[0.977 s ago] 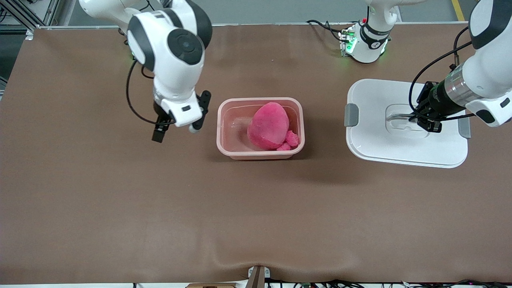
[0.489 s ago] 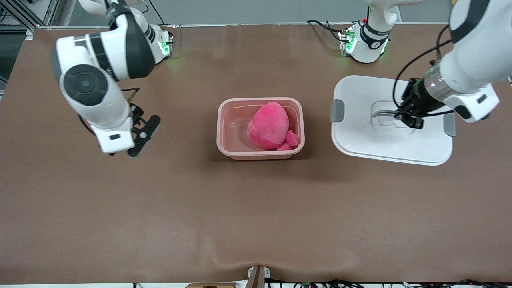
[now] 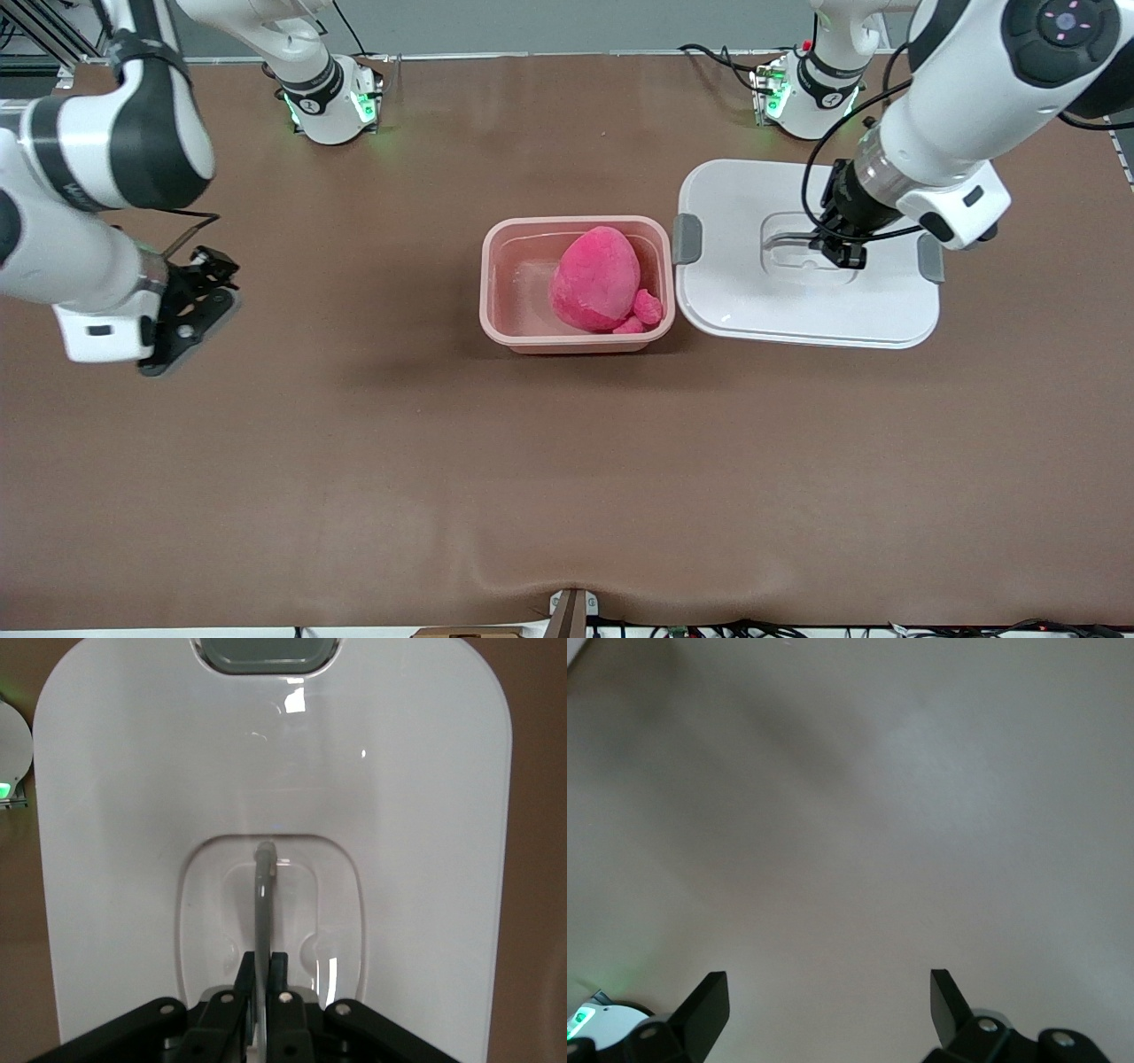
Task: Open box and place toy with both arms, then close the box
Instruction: 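Withdraw the right gripper while the left gripper carries the lid over the box, then lower the white lid onto the box with the left gripper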
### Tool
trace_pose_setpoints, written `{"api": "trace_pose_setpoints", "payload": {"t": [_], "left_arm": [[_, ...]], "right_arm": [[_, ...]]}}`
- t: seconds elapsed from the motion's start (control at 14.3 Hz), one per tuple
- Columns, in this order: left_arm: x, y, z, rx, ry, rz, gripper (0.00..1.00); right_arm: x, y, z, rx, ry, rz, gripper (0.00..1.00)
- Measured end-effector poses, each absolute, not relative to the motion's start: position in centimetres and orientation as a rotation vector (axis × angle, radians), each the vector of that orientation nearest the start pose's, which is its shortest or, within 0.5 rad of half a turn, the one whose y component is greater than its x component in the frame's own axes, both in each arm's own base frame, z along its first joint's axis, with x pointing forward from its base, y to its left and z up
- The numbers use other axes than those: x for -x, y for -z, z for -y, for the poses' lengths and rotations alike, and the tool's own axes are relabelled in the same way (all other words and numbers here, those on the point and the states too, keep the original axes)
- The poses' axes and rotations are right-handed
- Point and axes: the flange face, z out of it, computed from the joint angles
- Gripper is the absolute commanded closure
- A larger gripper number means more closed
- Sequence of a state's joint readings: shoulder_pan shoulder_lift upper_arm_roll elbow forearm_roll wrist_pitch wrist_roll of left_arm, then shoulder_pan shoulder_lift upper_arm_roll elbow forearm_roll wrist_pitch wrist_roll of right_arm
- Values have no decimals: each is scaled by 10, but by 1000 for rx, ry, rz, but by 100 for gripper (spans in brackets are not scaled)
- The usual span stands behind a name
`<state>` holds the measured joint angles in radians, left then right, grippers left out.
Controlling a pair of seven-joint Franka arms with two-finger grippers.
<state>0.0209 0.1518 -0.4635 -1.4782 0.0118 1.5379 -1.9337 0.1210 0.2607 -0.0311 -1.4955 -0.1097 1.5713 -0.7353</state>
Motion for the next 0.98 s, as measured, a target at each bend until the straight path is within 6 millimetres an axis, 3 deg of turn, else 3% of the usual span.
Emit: {"api": "trace_pose_setpoints", "payload": {"t": [0.28,0.42,0.63,0.98], "left_arm": [[-533,-573,282,2224,-132,2154,100],[-528,-563,306,2194,-140,2189,100],[-526,-552,326,2150,-152,2238,100],[-528,-531,354,2112,-175,2308,100]], "right_arm": [[-617,-520,12,2955,-305,1145,0],[-613,-529,30,2976,-283,1099,0],[-598,-543,43,3022,-262,986,0],[-562,-550,44,3103,-187,755,0]]}}
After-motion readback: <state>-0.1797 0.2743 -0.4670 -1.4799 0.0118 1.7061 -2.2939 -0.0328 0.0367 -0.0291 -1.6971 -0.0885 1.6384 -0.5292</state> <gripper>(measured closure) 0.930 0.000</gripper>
